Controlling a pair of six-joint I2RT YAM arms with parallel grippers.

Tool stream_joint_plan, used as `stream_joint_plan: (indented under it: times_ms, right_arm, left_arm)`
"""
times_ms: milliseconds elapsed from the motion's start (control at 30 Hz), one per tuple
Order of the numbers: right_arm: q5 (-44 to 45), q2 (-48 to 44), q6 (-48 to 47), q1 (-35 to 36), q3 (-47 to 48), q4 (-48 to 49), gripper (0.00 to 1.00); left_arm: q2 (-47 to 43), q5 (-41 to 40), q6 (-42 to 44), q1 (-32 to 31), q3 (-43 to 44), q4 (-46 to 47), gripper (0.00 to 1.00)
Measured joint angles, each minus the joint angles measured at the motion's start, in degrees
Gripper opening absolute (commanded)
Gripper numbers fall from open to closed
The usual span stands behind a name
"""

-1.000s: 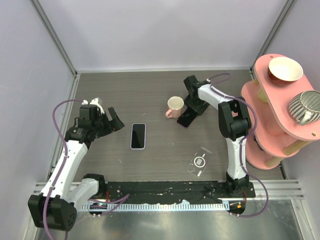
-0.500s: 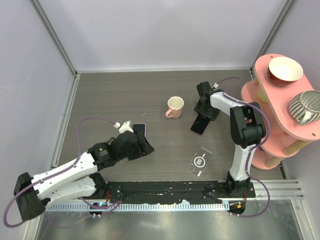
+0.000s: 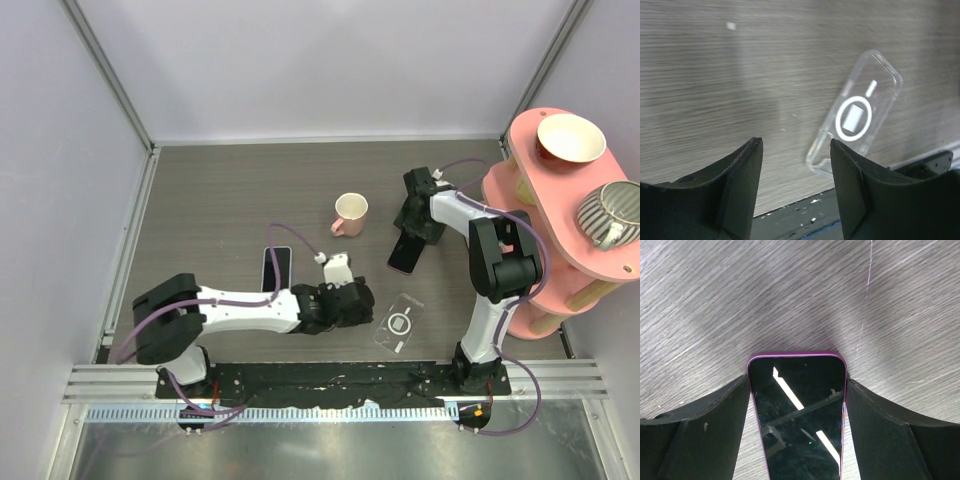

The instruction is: Put the phone into the phone case

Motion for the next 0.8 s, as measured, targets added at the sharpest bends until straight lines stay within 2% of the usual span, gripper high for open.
stream_joint_plan:
  times_ms: [167,267,367,600,800]
  right_arm:
    - [-1.95,-0.63,-0.42,-1.68,-0.61,0.35,0.67]
    - [-2.45,-0.76,-0.79,-2.16,-0.74,0.37,0.67]
    - [-2.84,-0.90,-1.20,-2.27,-0.90,0.52,0.67]
    - [-3.19,-1.01,-1.51,-2.29,-1.01,0.70,0.67]
    - [-3.48,-1.16,-1.70,-2.49,-1.11,0.79,0.66]
  left_arm:
    - [4.90,3.72,3.50,-2.08,3.10,5.22,0.55]
    - [6.05,7.28,4.68,-2.19,3.76,5.86,0.49]
    - [7.48,10.47,5.16,-2.19,4.15,5.95,0.49]
    - [13.60,13.77,8.37,-2.19,12.20,-2.03,0.47]
    - [14.93,15.39,10.40,-2.19,12.94,-6.21,0.41]
